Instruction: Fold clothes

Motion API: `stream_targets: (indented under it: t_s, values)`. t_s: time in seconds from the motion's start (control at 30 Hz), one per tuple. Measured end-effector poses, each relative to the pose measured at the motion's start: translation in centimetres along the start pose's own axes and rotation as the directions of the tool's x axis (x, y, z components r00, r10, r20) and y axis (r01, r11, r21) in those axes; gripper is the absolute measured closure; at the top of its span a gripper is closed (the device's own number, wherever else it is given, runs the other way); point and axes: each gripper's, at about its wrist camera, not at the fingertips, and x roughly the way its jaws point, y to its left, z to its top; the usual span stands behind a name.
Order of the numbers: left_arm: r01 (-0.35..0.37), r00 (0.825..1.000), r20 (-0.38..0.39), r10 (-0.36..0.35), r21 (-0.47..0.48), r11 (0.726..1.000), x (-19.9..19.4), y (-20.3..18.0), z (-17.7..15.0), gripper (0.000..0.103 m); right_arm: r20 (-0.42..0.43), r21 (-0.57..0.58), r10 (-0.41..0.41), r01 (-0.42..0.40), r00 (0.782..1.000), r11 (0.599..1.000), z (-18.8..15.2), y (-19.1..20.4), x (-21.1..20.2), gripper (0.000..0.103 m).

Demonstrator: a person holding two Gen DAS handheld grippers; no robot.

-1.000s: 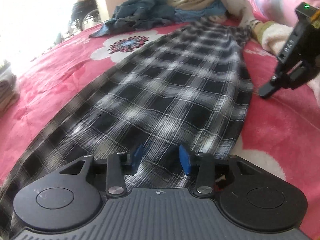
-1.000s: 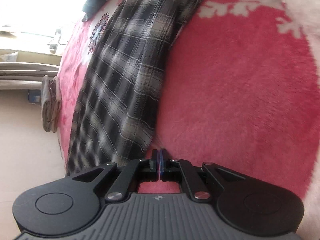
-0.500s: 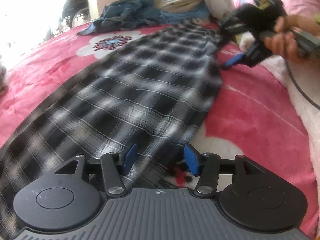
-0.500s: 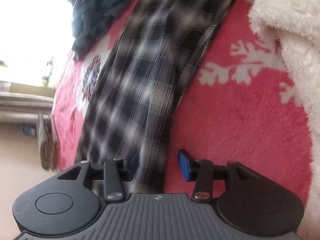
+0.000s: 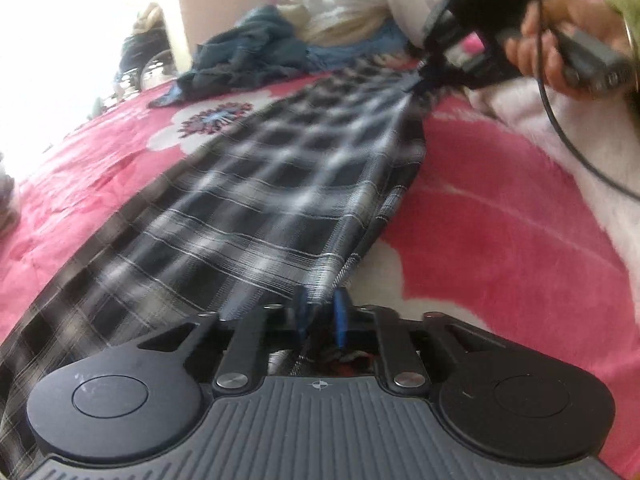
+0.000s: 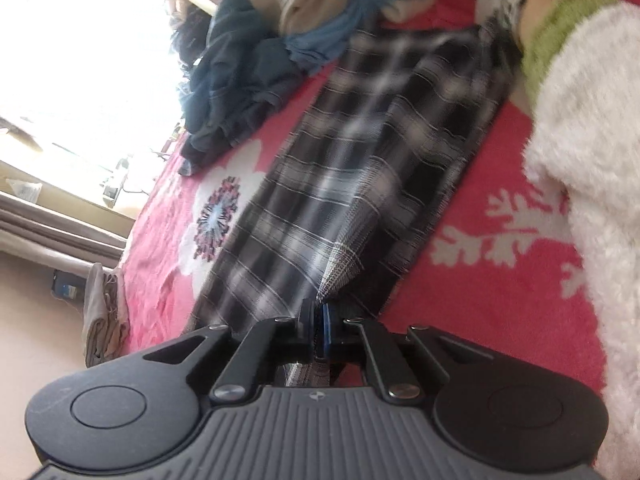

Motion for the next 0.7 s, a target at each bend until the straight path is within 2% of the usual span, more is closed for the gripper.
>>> stream_targets:
  t_s: [0.13,0.23,0.4,0.47,0.53,0.57,0.63,0.7]
  values:
    - [-0.03,0.999,0.02,0.032,-0.092,0.995,-0.4,2.1,0.7,0.101,-0.019,-0.08,0.021,-0.022,1.0,0.997,1.6,2.7,1.0,0.098]
    - [-0.048,0.998,0.03,0.055,-0.185,0.981,-0.3,4.3,1.4,0.102,-0.047,-0.169,0.025,-0.032,0.999,0.985,2.7,5.4,2.5,0.098]
    - [-0.134,0.989,0.027,0.145,-0.255,0.958,0.7,7.3,1.9,0.102,-0.092,-0.253,0.041,-0.063,0.995,0.965,3.9,8.5,7.0,0.098]
    - [-0.169,0.984,0.007,0.178,-0.273,0.947,1.5,8.4,1.6,0.102,-0.132,-0.236,0.061,-0.091,0.989,0.968,3.9,8.3,9.4,0.096]
    - [-0.191,0.981,-0.014,0.195,-0.283,0.94,2.2,9.3,1.1,0.102,-0.182,-0.165,0.063,-0.094,0.981,0.982,3.8,6.9,11.4,0.085]
    - [-0.199,0.979,-0.02,0.201,-0.287,0.937,2.4,9.6,0.9,0.102,-0.201,-0.11,0.07,-0.093,0.977,0.99,3.6,5.9,11.7,0.08]
    - [-0.196,0.98,-0.034,0.195,-0.304,0.932,2.5,10.0,0.7,0.098,-0.215,0.001,0.106,-0.108,0.971,0.994,3.1,4.1,11.3,0.077]
    - [-0.186,0.982,-0.043,0.183,-0.329,0.926,2.3,10.4,0.5,0.094,-0.209,0.06,0.165,-0.156,0.964,0.986,2.2,2.9,9.7,0.073]
